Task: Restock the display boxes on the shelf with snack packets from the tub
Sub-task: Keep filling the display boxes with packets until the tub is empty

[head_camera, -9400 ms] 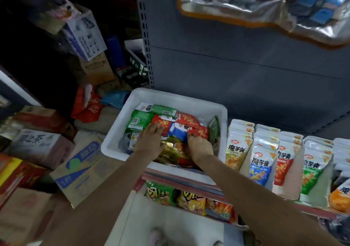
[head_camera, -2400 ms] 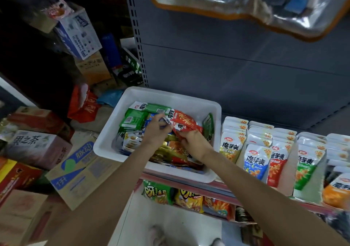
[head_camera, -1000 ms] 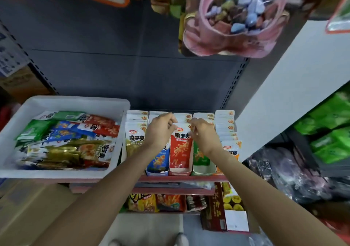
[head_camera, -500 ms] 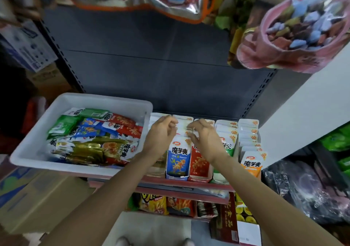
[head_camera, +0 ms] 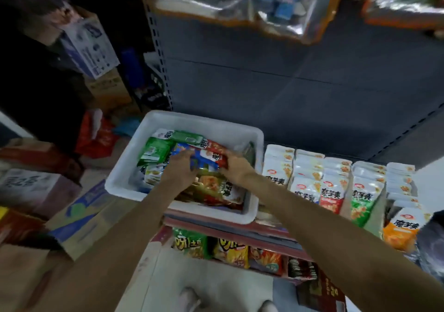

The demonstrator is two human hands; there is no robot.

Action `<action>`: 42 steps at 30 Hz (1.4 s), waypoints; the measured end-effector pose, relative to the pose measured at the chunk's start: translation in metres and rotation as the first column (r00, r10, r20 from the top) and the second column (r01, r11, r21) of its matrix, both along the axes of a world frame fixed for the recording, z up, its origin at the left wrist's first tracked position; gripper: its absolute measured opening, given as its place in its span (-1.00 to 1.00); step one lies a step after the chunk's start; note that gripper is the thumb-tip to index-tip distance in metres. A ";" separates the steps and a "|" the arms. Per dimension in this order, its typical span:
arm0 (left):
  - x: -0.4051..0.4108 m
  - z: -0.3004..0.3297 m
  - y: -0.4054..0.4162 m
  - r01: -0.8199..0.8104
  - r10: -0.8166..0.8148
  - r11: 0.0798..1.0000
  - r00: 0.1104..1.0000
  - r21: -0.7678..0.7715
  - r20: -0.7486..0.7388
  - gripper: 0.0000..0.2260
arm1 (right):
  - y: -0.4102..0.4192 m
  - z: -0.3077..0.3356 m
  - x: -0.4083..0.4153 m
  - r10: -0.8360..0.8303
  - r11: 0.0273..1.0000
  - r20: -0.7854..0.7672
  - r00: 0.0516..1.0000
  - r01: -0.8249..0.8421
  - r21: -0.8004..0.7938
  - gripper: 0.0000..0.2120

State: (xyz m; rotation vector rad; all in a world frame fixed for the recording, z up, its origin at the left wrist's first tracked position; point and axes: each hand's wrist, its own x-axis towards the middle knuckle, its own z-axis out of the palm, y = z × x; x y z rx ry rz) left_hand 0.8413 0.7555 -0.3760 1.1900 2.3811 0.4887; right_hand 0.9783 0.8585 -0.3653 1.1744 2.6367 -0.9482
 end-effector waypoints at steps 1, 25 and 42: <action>-0.008 -0.003 -0.003 0.037 -0.038 0.997 0.999 -0.065 -0.010 -0.61 | 0.001 -0.006 -0.009 -0.009 1.000 0.023 1.000 0.010 -0.010 -0.40; -0.012 0.011 -0.005 -0.202 0.156 0.971 0.942 0.130 0.297 -0.76 | -0.026 -0.002 -0.017 0.097 0.982 -0.061 0.993 -0.085 0.171 -0.65; 0.069 0.067 0.017 -0.425 0.010 0.792 0.727 0.439 0.686 -0.89 | -0.011 0.053 0.061 -0.089 0.982 -0.534 0.841 0.165 0.095 -0.61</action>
